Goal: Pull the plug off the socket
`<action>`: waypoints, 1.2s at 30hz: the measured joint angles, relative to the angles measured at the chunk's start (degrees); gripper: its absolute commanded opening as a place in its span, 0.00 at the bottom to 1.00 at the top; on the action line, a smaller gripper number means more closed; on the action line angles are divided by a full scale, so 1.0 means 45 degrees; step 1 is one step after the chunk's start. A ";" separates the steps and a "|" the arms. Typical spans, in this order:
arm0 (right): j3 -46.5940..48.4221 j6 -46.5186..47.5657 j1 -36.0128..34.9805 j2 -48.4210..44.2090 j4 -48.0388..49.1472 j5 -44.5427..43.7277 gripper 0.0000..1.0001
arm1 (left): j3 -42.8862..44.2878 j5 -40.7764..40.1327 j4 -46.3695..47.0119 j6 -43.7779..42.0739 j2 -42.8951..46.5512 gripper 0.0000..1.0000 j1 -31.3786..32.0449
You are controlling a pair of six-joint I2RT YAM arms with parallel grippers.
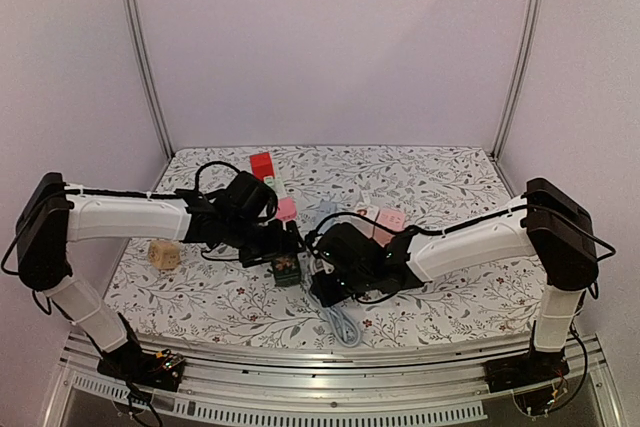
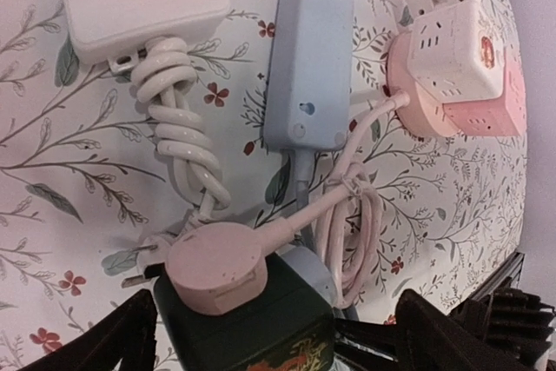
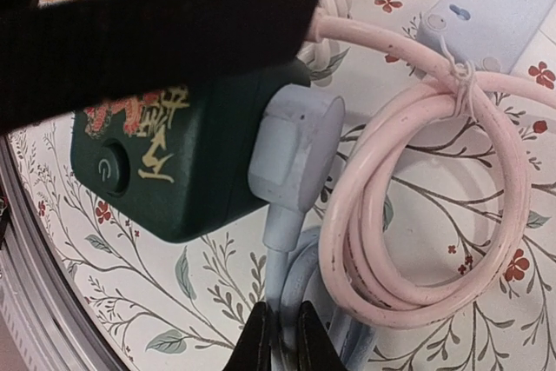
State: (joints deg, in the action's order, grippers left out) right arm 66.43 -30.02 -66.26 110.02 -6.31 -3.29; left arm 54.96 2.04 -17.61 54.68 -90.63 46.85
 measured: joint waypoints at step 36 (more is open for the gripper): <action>0.0005 0.0049 -0.0248 0.0000 -0.0024 -0.0593 0.07 | 0.0845 -0.0495 -0.1496 0.0165 -0.1205 0.74 0.0102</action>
State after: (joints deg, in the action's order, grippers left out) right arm 66.46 -29.80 -67.37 110.02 -6.42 -5.96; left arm 58.76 -0.19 -24.34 55.42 -96.05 47.31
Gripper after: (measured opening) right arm 0.071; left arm 0.788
